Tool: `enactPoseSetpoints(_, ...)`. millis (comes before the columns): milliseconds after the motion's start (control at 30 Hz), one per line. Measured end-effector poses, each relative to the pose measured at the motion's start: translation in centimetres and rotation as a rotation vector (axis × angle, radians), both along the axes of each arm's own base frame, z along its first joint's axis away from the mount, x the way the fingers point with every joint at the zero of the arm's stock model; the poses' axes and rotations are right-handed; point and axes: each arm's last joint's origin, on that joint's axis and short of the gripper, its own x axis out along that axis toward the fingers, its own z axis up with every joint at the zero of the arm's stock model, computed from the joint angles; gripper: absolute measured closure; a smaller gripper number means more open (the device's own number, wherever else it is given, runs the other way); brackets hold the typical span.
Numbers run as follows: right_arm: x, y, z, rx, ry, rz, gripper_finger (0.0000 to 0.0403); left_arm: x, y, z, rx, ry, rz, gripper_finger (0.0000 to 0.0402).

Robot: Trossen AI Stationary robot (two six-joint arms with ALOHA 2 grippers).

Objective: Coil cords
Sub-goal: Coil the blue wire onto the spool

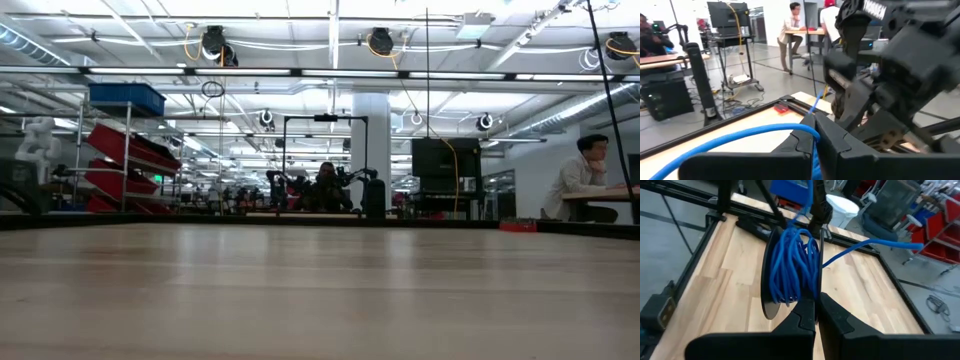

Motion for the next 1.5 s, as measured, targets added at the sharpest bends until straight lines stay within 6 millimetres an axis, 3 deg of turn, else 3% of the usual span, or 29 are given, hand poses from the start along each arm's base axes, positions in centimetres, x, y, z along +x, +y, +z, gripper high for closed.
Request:
enactPoseSetpoints(167, 0.1, -0.1, 0.0, 0.010, 0.008, 0.009, 0.0403, -0.9, -0.3, 1.0, -0.010, -0.011, -0.016, 0.0387)
enactPoseSetpoints(600, 0.3, -0.2, 0.0, 0.022, 0.016, 0.014, 0.0403, 0.0, 0.3, 0.9, 0.039, -0.012, -0.030, 0.0387)
enactPoseSetpoints(967, 0.9, -0.7, 0.0, 0.029, 0.020, -0.003, 0.0403, 1.4, 0.1, -0.4, 0.055, -0.016, -0.067, 0.0382)
enactPoseSetpoints(1100, 0.9, -0.7, 0.0, 0.029, 0.021, -0.001, 0.0403, 1.6, 0.3, -0.4, 0.049, -0.035, -0.076, 0.0356)
enactPoseSetpoints(1367, 1.0, -0.7, 0.0, 0.040, 0.032, 0.009, 0.0403, 1.9, 0.2, -0.3, 0.050, -0.112, -0.169, 0.0254)
enactPoseSetpoints(1500, 1.0, -0.7, 0.0, 0.042, 0.031, 0.009, 0.0403, 1.7, -0.3, -0.2, 0.033, -0.171, -0.236, 0.0239)
